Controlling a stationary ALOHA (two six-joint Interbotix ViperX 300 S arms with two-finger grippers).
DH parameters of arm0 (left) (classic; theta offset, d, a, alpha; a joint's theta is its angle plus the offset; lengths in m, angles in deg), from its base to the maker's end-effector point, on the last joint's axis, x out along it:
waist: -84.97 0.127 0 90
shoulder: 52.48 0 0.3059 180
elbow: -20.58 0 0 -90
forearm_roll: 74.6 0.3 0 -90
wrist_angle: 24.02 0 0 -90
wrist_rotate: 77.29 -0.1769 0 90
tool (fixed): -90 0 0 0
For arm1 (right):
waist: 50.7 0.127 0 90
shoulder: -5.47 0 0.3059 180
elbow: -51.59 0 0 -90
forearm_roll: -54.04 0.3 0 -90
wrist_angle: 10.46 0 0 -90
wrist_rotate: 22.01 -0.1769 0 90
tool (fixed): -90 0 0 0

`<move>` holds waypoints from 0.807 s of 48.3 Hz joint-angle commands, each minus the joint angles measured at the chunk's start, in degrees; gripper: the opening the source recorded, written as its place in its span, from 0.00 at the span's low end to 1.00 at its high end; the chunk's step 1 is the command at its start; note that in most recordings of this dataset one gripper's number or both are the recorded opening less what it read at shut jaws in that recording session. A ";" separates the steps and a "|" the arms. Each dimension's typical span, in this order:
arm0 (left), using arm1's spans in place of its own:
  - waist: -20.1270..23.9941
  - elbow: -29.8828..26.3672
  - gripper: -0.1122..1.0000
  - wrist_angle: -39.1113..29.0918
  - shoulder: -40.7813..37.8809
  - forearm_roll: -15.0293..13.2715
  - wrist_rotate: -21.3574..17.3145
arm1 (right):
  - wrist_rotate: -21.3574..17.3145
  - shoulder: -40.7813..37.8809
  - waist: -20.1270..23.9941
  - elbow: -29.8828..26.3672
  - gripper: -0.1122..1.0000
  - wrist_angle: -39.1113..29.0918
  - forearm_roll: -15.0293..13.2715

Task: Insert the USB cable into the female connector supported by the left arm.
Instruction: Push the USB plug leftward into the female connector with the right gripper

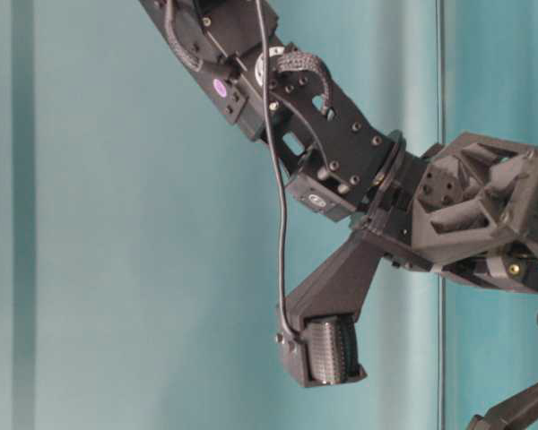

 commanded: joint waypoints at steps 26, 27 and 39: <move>-1.05 -4.31 0.70 -1.58 -1.23 0.53 -0.88 | 0.26 0.70 0.18 -3.16 0.29 2.72 -0.26; -1.05 -4.31 0.70 -1.85 -1.23 0.44 -0.88 | 0.26 0.70 0.18 -3.16 0.29 2.72 -0.26; -1.05 -3.69 0.70 -2.20 -0.70 0.44 -0.79 | -0.26 0.79 0.44 -2.29 0.29 2.02 -0.26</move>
